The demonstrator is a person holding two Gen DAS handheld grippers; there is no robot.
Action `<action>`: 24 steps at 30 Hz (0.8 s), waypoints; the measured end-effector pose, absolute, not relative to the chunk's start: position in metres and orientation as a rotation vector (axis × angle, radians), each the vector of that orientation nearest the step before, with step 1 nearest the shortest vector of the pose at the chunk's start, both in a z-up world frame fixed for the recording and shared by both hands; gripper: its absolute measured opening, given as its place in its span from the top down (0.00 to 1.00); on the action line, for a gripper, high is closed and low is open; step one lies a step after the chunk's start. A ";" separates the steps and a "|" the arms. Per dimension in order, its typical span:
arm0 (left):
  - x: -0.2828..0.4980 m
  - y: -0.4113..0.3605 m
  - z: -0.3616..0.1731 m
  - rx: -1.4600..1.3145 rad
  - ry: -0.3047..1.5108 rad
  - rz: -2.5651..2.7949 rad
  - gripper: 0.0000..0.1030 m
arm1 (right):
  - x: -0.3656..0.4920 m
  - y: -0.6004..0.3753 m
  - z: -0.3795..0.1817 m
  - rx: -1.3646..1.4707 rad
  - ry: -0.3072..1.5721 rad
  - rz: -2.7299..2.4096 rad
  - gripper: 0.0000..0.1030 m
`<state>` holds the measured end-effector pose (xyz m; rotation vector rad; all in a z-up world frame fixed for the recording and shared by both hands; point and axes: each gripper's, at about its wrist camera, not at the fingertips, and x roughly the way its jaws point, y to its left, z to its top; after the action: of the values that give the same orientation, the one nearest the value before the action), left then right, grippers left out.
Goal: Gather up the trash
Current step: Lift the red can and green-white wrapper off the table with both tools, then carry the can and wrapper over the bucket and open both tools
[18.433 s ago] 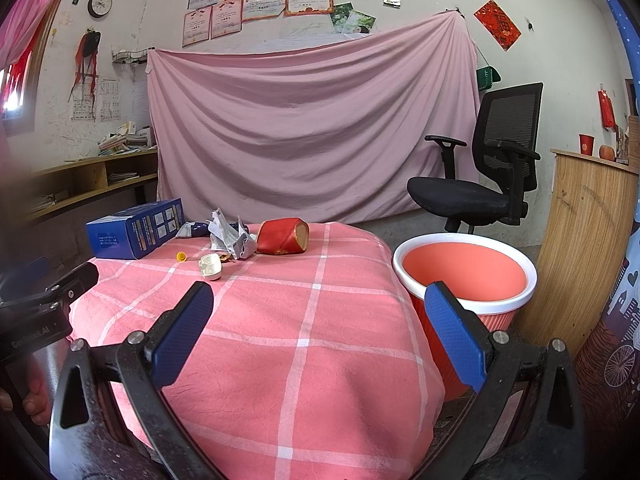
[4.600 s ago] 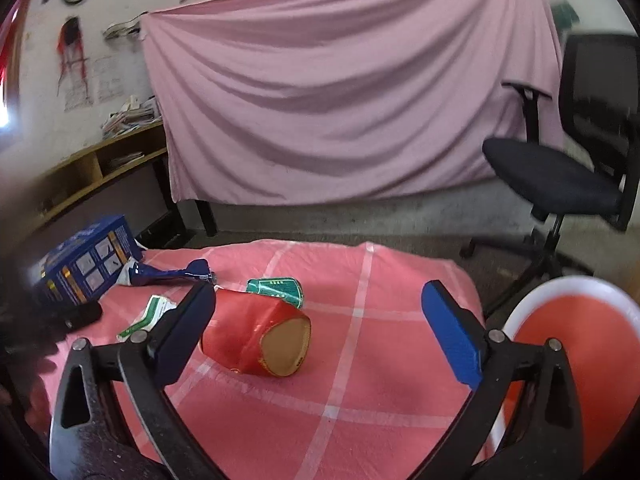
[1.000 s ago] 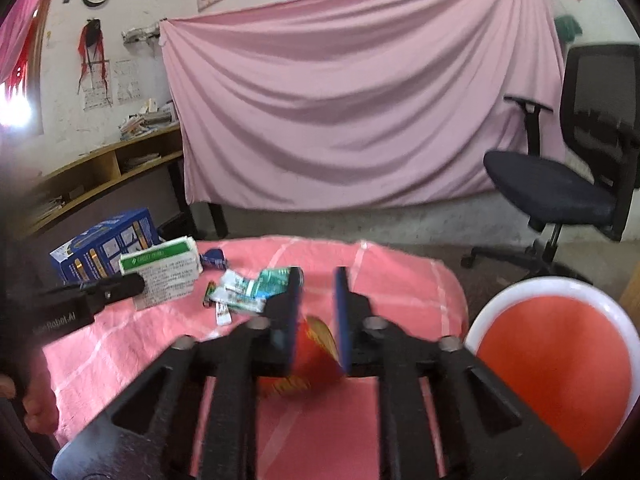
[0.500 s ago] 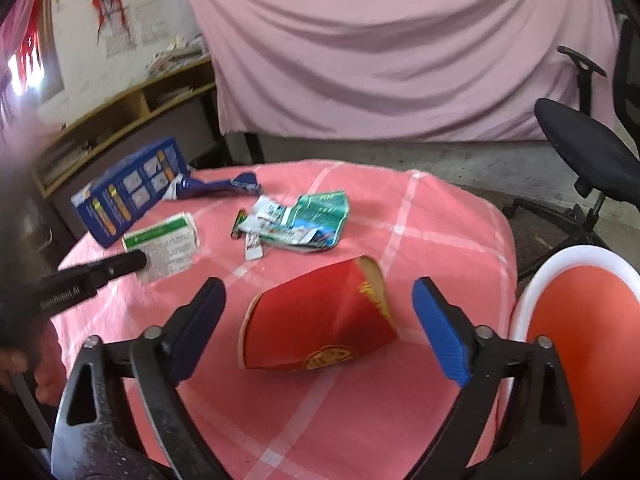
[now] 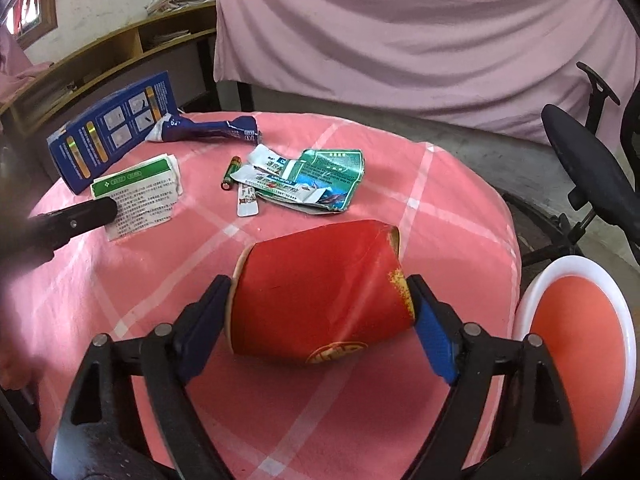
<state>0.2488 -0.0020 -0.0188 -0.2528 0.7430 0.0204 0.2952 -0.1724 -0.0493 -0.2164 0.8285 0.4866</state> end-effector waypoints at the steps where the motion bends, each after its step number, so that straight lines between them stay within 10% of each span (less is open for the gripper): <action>1: 0.247 -0.004 -0.018 -0.246 0.733 0.021 0.96 | 0.293 -0.176 -0.046 -0.202 0.810 0.485 0.02; 24: 0.199 -0.154 0.084 0.010 0.106 -0.243 0.96 | 0.183 -0.324 0.060 0.148 -0.062 0.140 0.02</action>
<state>0.1992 -0.1537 0.0838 0.0100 0.1060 -0.2431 0.1829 -0.3244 0.0601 0.1484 -0.0619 0.1401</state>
